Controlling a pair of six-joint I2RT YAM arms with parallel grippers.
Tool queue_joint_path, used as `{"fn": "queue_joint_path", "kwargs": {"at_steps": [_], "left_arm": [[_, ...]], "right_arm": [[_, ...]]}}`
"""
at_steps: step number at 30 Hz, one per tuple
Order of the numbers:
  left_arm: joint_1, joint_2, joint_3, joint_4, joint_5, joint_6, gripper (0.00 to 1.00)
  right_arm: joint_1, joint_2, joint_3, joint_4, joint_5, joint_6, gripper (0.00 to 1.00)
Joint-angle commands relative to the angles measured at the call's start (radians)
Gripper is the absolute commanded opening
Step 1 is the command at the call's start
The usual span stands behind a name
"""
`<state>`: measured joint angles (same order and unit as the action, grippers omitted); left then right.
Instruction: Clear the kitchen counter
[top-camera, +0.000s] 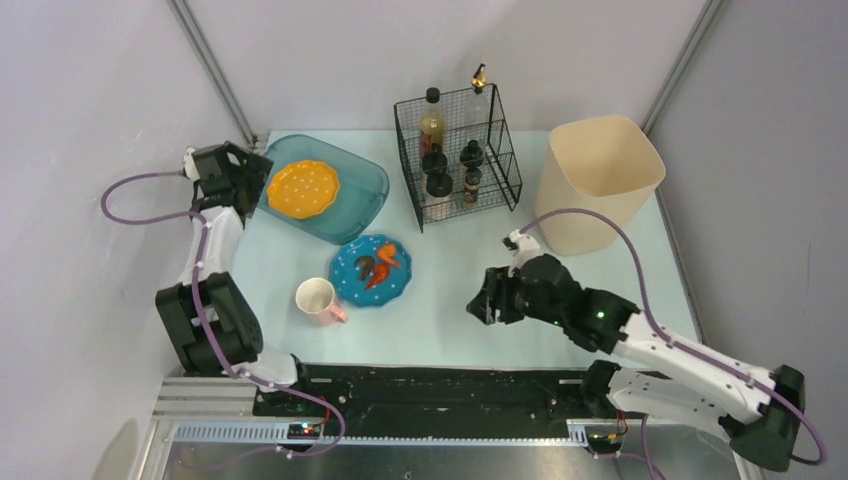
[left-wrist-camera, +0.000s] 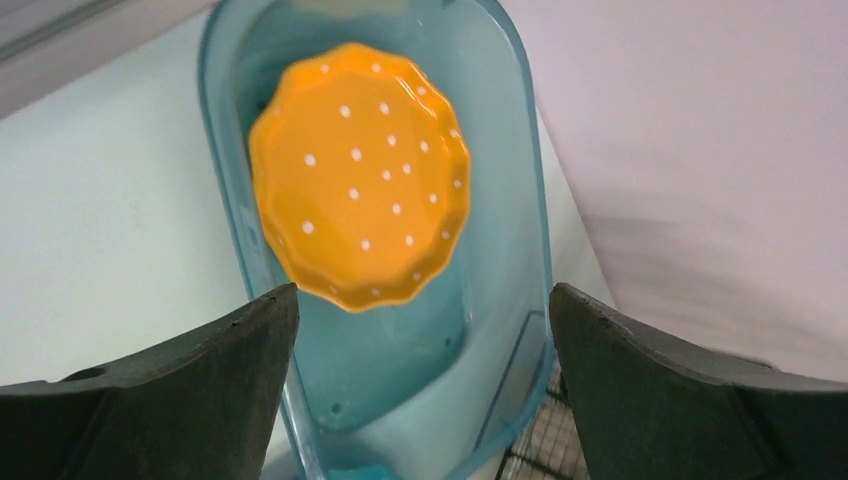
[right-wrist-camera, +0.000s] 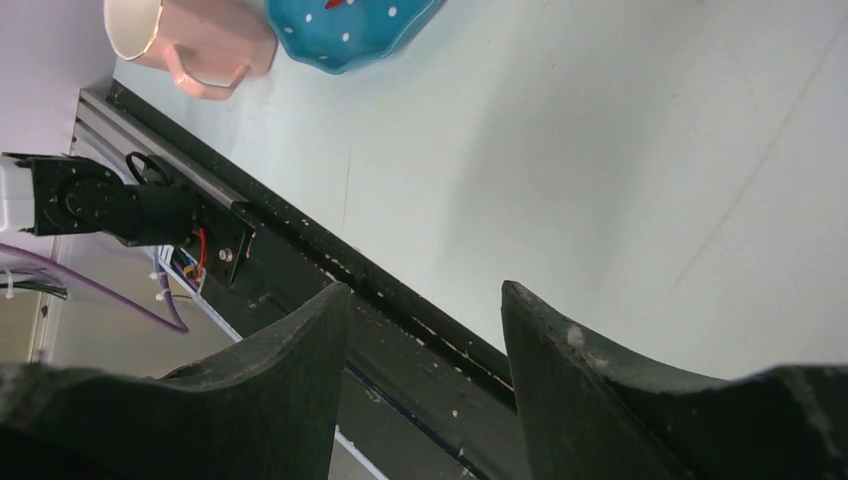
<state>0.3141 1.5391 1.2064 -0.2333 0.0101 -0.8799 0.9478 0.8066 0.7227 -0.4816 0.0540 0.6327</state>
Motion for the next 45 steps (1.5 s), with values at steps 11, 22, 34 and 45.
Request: {"fn": "queue_joint_path", "kwargs": {"at_steps": [11, 22, 34, 45], "left_arm": [[-0.056, -0.400, -0.199, -0.078, 0.307, 0.171, 1.00], [-0.286, -0.654, -0.346, -0.220, 0.363, 0.374, 1.00], [-0.392, -1.000, -0.512, -0.283, 0.241, 0.449, 1.00], [-0.391, -1.050, -0.544, -0.294, 0.223, 0.446, 1.00]], "right_arm": [[0.018, 0.475, 0.047, 0.435, 0.023, 0.181, 0.62], [-0.029, 0.773, 0.142, 0.630, 0.023, 0.238, 0.62], [-0.055, 0.982, 0.268, 0.703, 0.073, 0.256, 0.57], [-0.083, 1.092, 0.320, 0.737, 0.119, 0.241, 0.49]]}}
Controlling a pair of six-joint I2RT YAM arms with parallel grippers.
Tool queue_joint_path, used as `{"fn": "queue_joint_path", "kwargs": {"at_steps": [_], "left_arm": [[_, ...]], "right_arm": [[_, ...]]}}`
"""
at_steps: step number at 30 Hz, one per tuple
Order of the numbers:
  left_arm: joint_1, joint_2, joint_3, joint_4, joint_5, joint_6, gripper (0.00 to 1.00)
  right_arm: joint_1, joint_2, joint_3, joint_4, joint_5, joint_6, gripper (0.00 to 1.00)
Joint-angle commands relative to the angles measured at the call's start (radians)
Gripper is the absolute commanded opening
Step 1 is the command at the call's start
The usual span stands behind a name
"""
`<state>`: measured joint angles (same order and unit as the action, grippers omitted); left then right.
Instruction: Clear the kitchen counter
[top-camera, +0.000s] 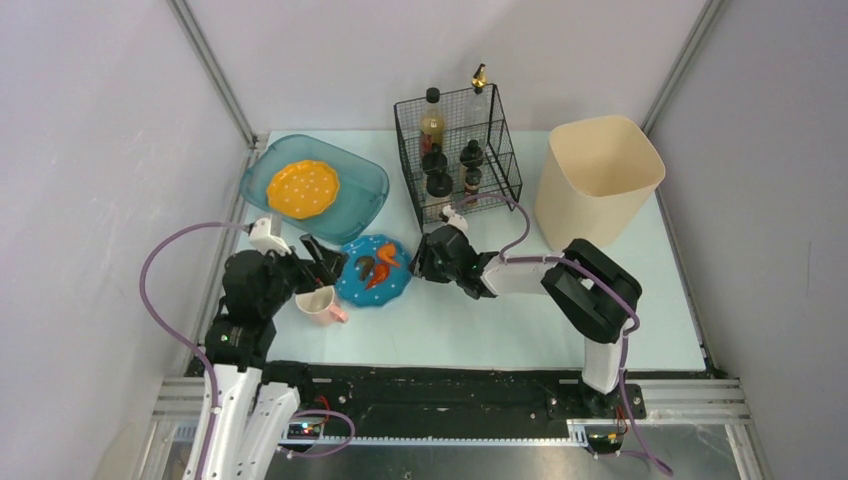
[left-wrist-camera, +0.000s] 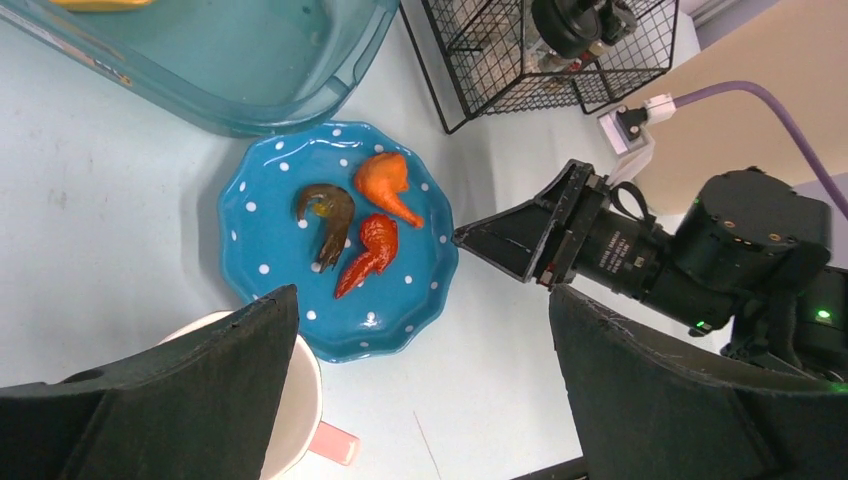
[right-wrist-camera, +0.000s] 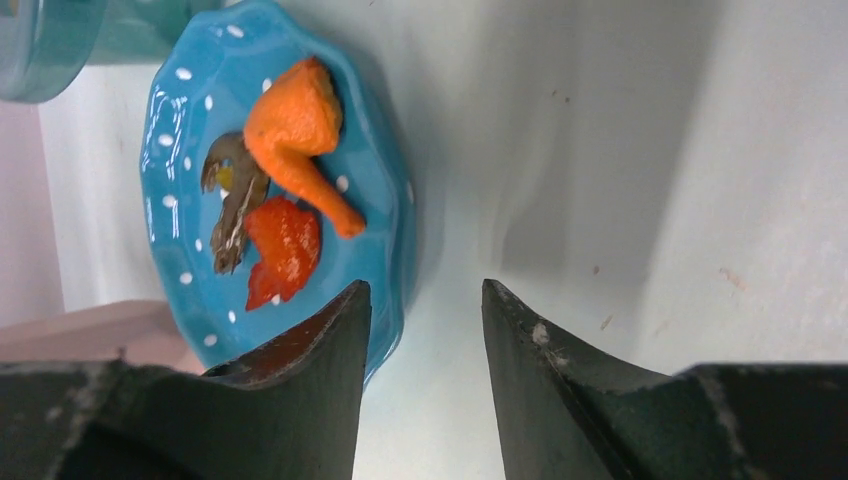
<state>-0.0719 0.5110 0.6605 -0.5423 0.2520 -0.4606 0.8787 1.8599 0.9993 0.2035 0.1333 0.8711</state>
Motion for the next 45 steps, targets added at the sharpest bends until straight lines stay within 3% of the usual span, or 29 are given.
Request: {"fn": "queue_joint_path", "kwargs": {"at_steps": [1, 18, 28, 45], "left_arm": [[-0.005, -0.021, 0.001, 0.014, -0.019, 0.027, 1.00], [-0.006, -0.009, 0.000, 0.008, -0.019, 0.026, 1.00], [-0.005, -0.014, -0.001, 0.005, -0.029, 0.026, 1.00], [-0.005, -0.019, -0.001, 0.002, -0.038, 0.025, 1.00]], "right_arm": [[-0.016, 0.044, 0.046, 0.057, 0.039, 0.005, 0.48], [0.000, 0.197, 0.080, 0.099, -0.031, 0.094, 0.40], [0.008, 0.213, 0.078, 0.080, -0.061, 0.116, 0.00], [0.035, -0.055, 0.041, -0.047, -0.049, 0.011, 0.00]]}}
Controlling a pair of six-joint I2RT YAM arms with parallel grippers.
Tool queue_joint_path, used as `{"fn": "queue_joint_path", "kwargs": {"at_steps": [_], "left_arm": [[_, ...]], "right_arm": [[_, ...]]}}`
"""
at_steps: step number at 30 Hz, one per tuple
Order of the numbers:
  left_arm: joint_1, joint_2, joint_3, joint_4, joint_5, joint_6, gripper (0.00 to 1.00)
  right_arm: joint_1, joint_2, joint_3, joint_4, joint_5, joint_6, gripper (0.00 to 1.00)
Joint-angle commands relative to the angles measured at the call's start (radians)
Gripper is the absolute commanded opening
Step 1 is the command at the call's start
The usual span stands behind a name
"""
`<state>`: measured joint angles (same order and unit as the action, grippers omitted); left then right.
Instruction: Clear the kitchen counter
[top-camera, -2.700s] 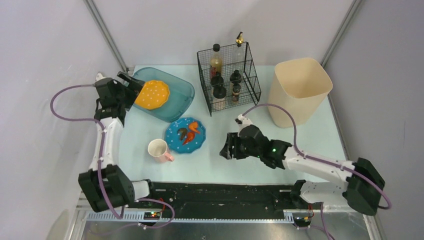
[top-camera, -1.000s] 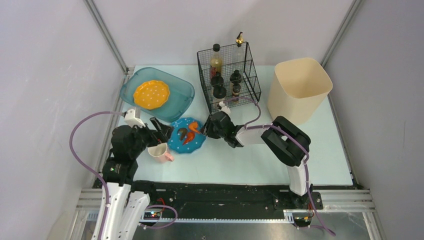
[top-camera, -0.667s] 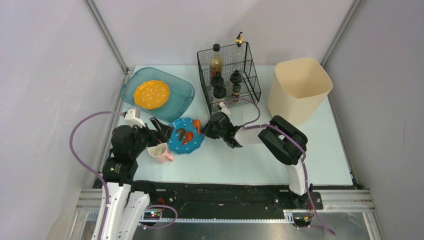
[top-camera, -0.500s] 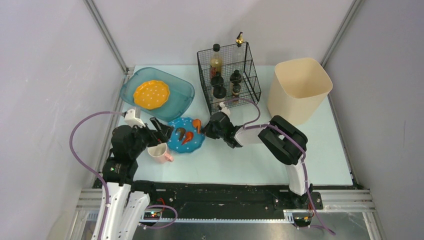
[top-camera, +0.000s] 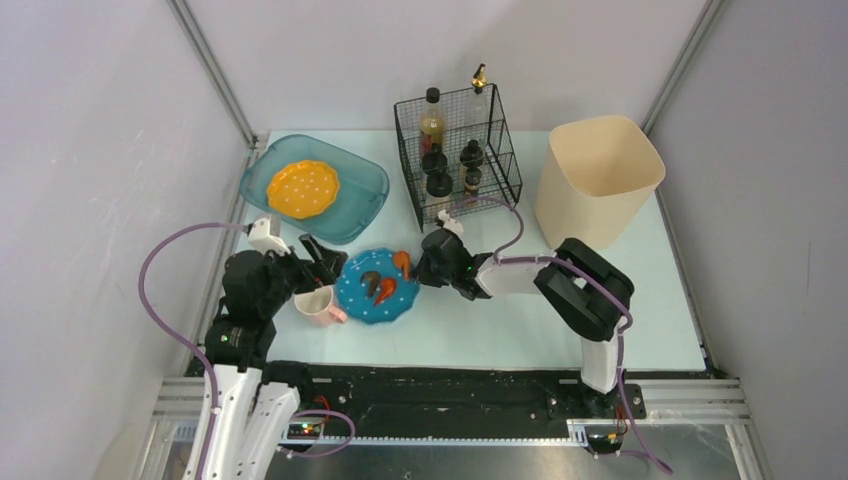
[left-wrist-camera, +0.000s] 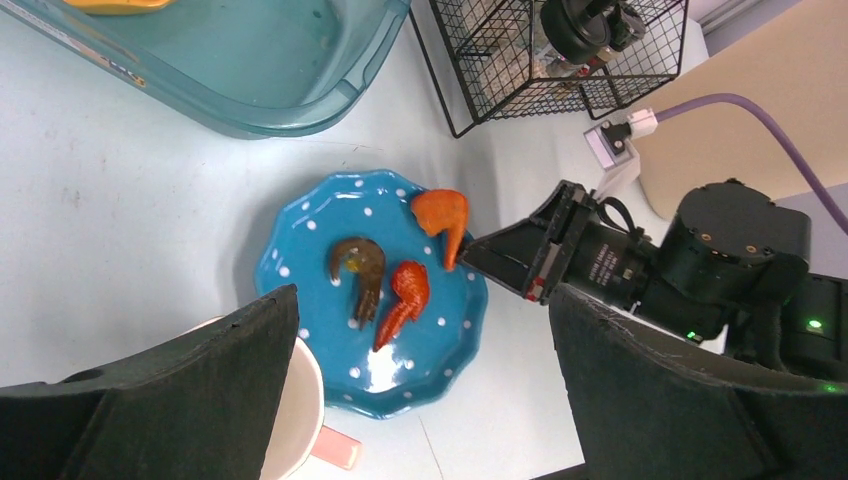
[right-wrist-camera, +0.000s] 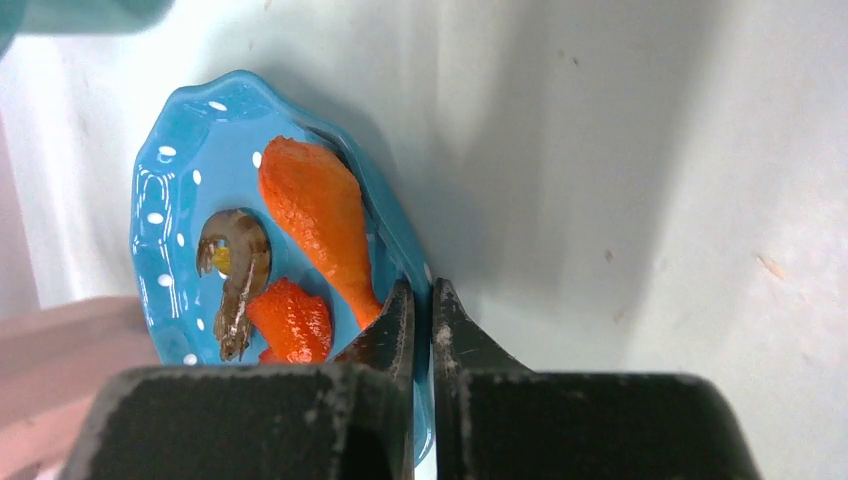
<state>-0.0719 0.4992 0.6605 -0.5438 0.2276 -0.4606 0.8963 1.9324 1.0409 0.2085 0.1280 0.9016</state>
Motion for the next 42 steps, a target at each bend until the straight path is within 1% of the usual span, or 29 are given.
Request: {"fn": "queue_joint_path", "kwargs": {"at_steps": [1, 8, 14, 16, 19, 22, 25, 28, 34, 40, 42], "left_arm": [[-0.006, -0.008, -0.002, 0.003, -0.014, 0.025, 1.00], [-0.008, -0.015, -0.001, 0.003, -0.017, 0.025, 1.00], [-0.011, -0.021, -0.001, 0.001, -0.023, 0.025, 1.00], [-0.010, -0.022, -0.002, 0.001, -0.024, 0.024, 1.00], [-0.013, -0.023, -0.002, -0.001, -0.024, 0.023, 1.00], [-0.019, -0.024, -0.002, 0.000, -0.023, 0.022, 1.00], [-0.025, -0.029, -0.002, 0.000, -0.025, 0.023, 1.00], [-0.030, -0.035, -0.002, -0.001, -0.029, 0.022, 1.00], [-0.042, -0.041, -0.002, 0.000, -0.031, 0.021, 1.00], [-0.068, -0.055, -0.002, -0.003, -0.043, 0.020, 1.00], [-0.078, -0.064, -0.003, -0.005, -0.051, 0.019, 1.00]], "right_arm": [[0.018, -0.141, -0.004, -0.060, -0.053, -0.031, 0.00], [0.009, -0.327, -0.056, -0.151, -0.111, -0.081, 0.00], [-0.009, -0.506, -0.090, -0.257, -0.115, -0.118, 0.00], [-0.026, -0.564, -0.090, -0.295, -0.116, -0.131, 0.00], [-0.059, -0.667, -0.091, -0.358, -0.157, -0.147, 0.00], [-0.119, -0.754, -0.069, -0.431, -0.179, -0.166, 0.00], [-0.162, -0.799, 0.003, -0.561, -0.161, -0.222, 0.00], [-0.233, -0.837, 0.059, -0.643, -0.164, -0.252, 0.00], [-0.397, -0.843, 0.260, -0.819, -0.181, -0.310, 0.00], [-0.586, -0.820, 0.397, -0.894, -0.261, -0.316, 0.00], [-0.668, -0.807, 0.435, -0.904, -0.277, -0.310, 0.00]]}}
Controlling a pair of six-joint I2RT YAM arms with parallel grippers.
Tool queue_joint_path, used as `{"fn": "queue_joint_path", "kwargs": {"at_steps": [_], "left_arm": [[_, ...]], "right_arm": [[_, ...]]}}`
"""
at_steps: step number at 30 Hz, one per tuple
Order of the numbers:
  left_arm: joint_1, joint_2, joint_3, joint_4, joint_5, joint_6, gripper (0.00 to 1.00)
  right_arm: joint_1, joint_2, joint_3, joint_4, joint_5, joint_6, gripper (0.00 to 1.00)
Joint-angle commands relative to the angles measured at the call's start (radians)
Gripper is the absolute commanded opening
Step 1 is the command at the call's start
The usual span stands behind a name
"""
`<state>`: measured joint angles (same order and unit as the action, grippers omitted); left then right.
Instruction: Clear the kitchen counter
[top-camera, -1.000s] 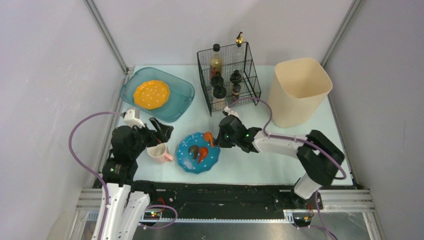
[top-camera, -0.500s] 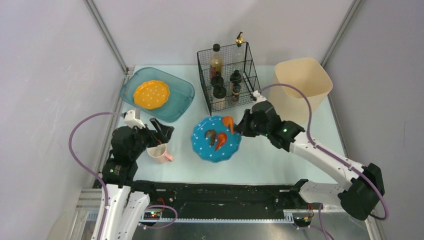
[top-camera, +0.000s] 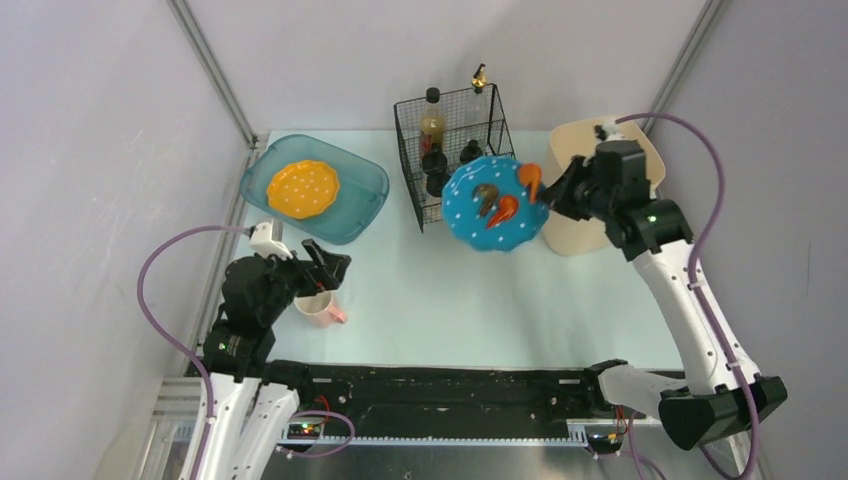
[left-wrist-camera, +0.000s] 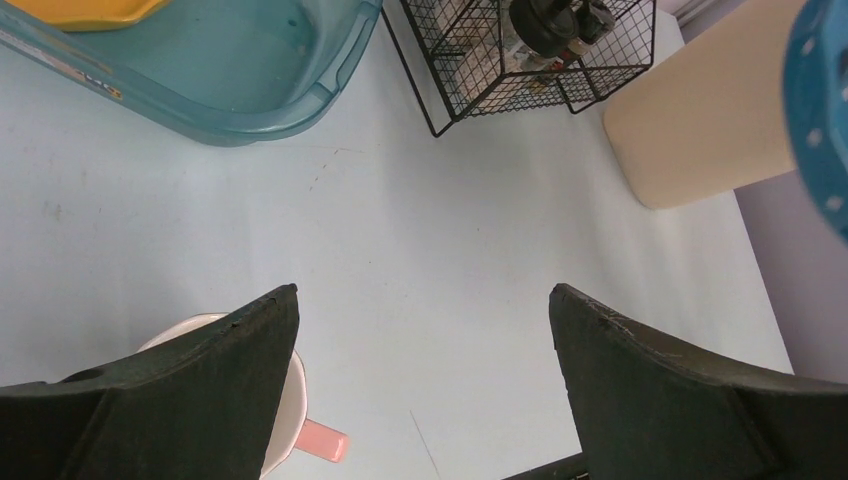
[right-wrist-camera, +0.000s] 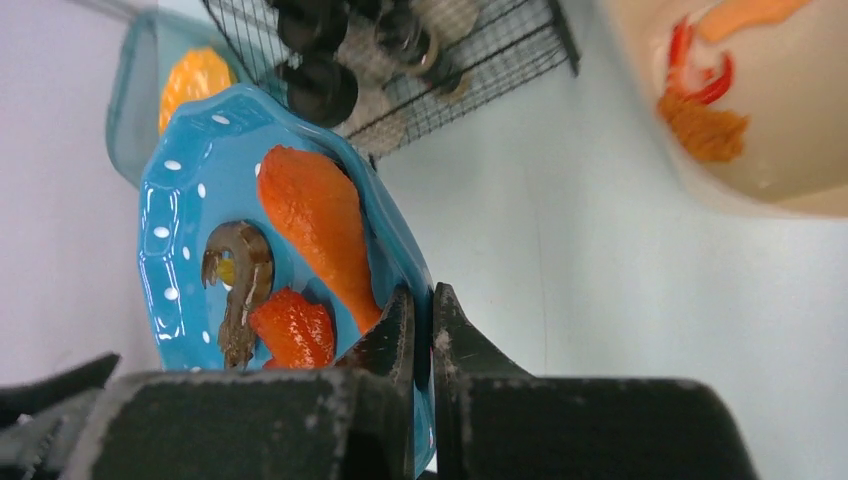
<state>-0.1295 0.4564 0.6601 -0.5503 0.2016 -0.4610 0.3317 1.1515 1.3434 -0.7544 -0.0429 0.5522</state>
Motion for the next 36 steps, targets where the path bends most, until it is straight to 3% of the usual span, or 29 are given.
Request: {"fn": "queue_joint_path", "kwargs": {"at_steps": [1, 11, 24, 36], "left_arm": [[-0.027, -0.025, -0.002, 0.001, -0.028, 0.019, 1.00], [-0.051, -0.033, -0.001, -0.002, -0.032, 0.020, 1.00], [-0.051, -0.042, 0.000, 0.000, -0.014, 0.018, 1.00], [-0.050, -0.046, 0.000, 0.000, 0.002, 0.018, 1.00]], "right_arm": [[-0.123, -0.012, 0.148, 0.054, -0.108, 0.040, 0.00], [-0.341, 0.100, 0.372, 0.006, -0.119, 0.095, 0.00], [-0.589, 0.195, 0.444, 0.019, -0.085, 0.182, 0.00], [-0.649, 0.236, 0.557, -0.042, 0.197, 0.078, 0.00]]}}
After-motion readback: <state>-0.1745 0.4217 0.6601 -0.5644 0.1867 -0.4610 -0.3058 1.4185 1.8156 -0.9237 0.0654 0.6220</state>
